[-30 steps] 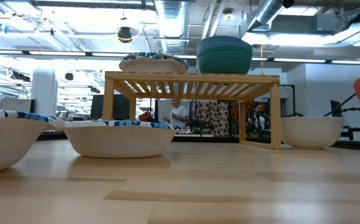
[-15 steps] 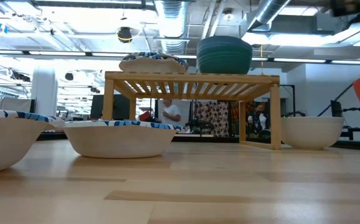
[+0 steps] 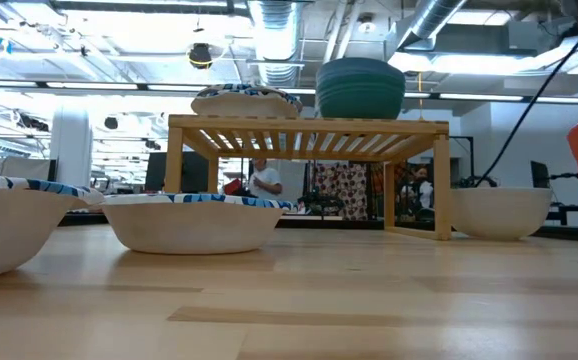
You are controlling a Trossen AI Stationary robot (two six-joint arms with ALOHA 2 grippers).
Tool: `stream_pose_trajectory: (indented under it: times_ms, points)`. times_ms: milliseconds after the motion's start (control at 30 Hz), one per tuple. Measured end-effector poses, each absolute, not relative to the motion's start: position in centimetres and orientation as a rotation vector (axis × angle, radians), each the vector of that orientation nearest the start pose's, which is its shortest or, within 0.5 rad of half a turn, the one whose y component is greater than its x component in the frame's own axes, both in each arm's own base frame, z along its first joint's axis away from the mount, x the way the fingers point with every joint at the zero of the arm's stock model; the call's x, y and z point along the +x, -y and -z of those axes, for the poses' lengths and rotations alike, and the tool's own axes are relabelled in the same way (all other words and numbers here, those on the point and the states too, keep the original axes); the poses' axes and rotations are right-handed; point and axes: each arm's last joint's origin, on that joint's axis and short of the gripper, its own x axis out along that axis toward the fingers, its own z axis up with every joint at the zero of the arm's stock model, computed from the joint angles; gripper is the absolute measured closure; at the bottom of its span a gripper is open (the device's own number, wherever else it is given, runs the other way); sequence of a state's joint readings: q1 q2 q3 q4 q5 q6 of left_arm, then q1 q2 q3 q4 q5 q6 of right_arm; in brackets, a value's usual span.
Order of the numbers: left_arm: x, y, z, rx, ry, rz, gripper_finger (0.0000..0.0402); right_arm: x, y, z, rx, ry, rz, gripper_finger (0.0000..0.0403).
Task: Place and stack bowls onto a shelf
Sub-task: Stack the orange bowl on top of the blue bowl on the shelf
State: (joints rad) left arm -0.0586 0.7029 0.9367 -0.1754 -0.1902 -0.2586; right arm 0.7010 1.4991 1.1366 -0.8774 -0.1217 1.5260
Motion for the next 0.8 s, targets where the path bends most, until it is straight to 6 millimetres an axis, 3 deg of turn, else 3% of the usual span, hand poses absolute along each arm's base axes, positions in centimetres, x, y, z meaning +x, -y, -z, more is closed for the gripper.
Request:
stream_pose_trajectory:
  times_ms: [300, 567, 700, 800]
  points:
    - [13.9, 0.3, -39.5, -0.251, 0.076, -0.124, 0.0246, 22.3, -19.1, -20.9, 0.822, -1.52, 0.512, 0.0216]
    - [13.9, 0.3, -39.5, -0.251, 0.076, -0.124, 0.0246, 23.4, -19.6, -19.2, 0.797, -1.538, 0.491, 0.0224]
    - [13.9, 0.3, -39.5, -0.251, 0.076, -0.124, 0.0246, 23.6, -19.6, -18.7, 0.804, -1.569, 0.489, 0.0273]
    - [13.9, 0.3, -39.5, -0.251, 0.076, -0.124, 0.0246, 23.6, -19.5, -19.4, 0.823, -1.571, 0.436, 0.0354]
